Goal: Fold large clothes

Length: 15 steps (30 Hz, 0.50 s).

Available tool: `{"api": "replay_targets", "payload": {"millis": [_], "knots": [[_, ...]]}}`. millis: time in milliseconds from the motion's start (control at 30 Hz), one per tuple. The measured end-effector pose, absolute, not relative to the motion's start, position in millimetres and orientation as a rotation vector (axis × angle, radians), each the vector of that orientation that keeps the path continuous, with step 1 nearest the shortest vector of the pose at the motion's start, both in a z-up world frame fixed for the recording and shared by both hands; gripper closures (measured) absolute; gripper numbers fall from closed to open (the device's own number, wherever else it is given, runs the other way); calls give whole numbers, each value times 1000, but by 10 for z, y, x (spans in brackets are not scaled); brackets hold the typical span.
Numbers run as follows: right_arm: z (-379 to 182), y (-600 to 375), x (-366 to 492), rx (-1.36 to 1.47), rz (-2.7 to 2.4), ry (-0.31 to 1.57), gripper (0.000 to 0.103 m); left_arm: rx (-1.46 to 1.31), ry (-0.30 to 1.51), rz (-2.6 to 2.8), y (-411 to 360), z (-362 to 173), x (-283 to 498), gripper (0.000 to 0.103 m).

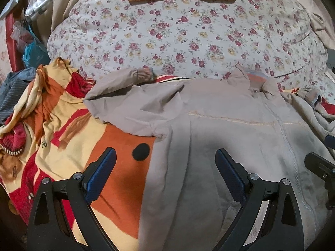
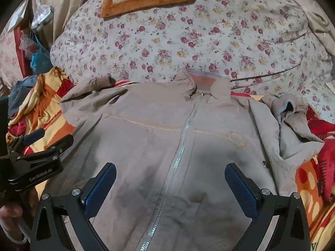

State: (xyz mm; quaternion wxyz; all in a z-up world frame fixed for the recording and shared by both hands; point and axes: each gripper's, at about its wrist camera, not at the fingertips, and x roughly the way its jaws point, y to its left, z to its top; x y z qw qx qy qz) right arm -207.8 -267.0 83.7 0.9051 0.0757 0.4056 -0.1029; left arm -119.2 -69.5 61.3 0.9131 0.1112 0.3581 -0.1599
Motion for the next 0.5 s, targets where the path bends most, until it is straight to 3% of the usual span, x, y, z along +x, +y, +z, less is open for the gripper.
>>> {"api": "replay_targets", "payload": {"millis": [500], "knots": [[577, -2793, -1978, 225, -239, 895, 0, 239, 770, -317, -800, 473, -1129, 8]]}}
